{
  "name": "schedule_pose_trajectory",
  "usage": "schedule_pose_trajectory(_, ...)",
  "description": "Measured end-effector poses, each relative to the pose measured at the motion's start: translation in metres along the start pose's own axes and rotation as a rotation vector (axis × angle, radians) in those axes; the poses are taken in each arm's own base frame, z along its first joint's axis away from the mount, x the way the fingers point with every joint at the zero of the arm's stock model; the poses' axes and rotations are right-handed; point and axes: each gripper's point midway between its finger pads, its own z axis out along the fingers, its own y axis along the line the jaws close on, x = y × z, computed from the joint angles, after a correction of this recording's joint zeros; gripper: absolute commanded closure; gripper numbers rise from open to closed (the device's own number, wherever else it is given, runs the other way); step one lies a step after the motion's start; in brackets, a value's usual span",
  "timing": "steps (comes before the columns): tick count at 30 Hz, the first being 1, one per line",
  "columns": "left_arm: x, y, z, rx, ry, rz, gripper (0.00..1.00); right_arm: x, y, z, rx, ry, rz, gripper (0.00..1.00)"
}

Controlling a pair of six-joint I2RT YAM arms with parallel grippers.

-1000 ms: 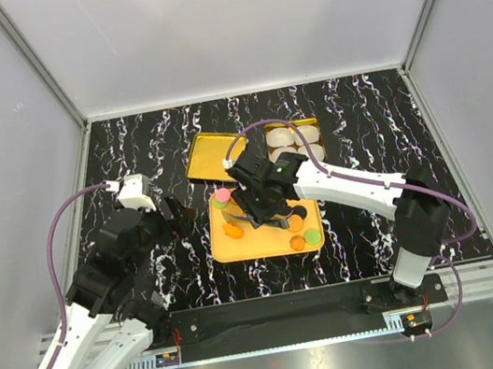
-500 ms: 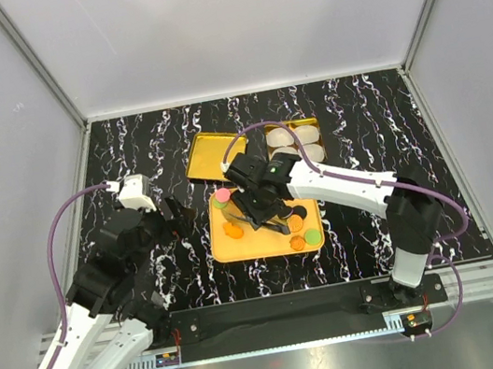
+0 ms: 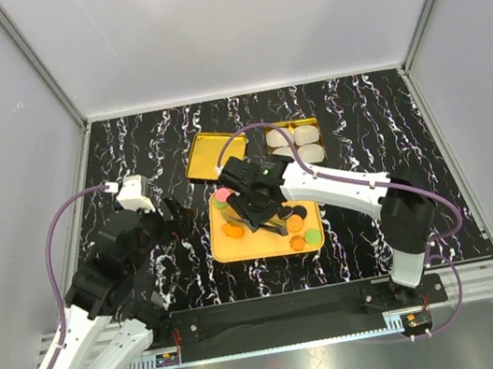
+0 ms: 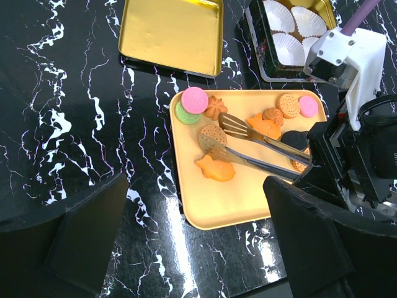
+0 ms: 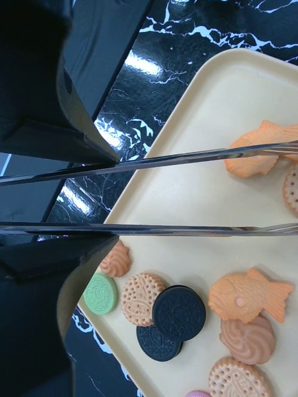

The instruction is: Pack the cookies

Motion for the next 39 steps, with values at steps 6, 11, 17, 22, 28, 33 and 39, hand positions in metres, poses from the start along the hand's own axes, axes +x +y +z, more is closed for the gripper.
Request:
schedule_pose_trajectory(6, 0.0, 0.0, 0.0, 0.003, 0.0, 0.0, 0.01, 0.0, -0.002, 0.0, 0.018, 0.015, -0.011, 0.53)
schedule_pose_trajectory(11, -0.001, -0.001, -0.001, 0.005, -0.006, -0.001, 0.01, -0.005, -0.003, -0.004, 0.027, 0.0, -0.014, 0.53)
schedule_pose_trajectory(17, -0.001, -0.001, -0.001, 0.005, -0.006, -0.001, 0.01, -0.008, -0.004, -0.005, 0.036, -0.009, -0.014, 0.53)
schedule_pose_trajectory(22, -0.001, -0.001, -0.001, 0.005, -0.006, -0.001, 0.01, -0.01, -0.006, -0.008, 0.046, -0.021, -0.014, 0.53)
schedule_pose_trajectory(28, -0.001, 0.0, -0.001, 0.005, -0.006, -0.001, 0.01, -0.012, -0.006, -0.016, 0.038, -0.044, -0.011, 0.53)
schedule_pose_trajectory(33, -0.001, -0.001, -0.002, 0.006, -0.009, -0.002, 0.01, -0.016, -0.006, -0.027, 0.027, -0.072, -0.006, 0.53)
schedule_pose_trajectory(39, -0.001, -0.001, -0.002, 0.006, -0.009, -0.002, 0.01, -0.024, -0.017, -0.04, 0.023, -0.111, 0.029, 0.53)
